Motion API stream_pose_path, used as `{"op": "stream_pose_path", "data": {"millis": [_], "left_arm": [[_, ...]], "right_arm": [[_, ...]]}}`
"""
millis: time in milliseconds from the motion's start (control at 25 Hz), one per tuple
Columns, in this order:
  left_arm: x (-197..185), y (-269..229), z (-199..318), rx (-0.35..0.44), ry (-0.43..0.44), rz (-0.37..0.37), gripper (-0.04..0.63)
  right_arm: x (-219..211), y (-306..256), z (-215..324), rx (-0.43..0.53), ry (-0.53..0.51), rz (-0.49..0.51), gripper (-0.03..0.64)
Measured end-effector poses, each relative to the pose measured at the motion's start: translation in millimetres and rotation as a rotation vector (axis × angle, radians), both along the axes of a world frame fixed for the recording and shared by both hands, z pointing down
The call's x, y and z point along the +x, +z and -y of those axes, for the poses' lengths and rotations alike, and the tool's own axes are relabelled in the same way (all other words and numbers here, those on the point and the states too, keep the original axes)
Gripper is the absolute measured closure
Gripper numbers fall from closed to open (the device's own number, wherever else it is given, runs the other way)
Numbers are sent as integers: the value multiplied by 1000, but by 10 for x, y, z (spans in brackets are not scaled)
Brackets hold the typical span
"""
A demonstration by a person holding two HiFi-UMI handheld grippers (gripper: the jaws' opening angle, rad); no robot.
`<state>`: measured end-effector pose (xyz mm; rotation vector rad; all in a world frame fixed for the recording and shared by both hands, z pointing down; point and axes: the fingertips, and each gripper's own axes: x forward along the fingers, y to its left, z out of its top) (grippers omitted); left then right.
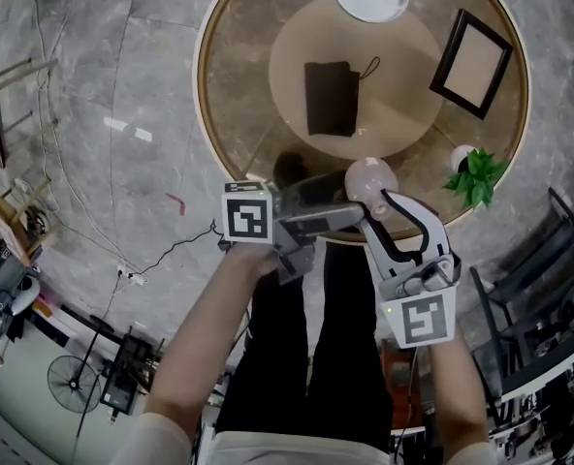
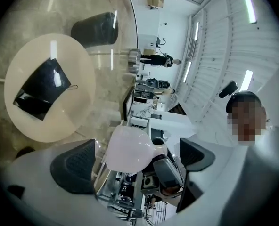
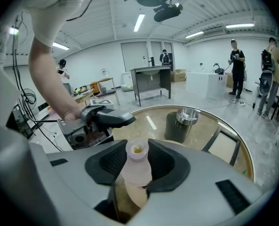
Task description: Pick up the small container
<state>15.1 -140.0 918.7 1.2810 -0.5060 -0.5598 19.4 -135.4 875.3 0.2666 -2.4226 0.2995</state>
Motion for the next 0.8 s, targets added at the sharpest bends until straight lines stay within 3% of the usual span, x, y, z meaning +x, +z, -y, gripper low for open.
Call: {"op": "stream_pose_path", "data": {"millis": [320,800], "left_arm": [[139,-173,54,110,48,-113,56],[105,-296,-97,104,81,-176,193]], "right_arm": [[-61,-53,-62,-27,-33,29,466],[-72,-271,-179,-38,-78,52,466]]}}
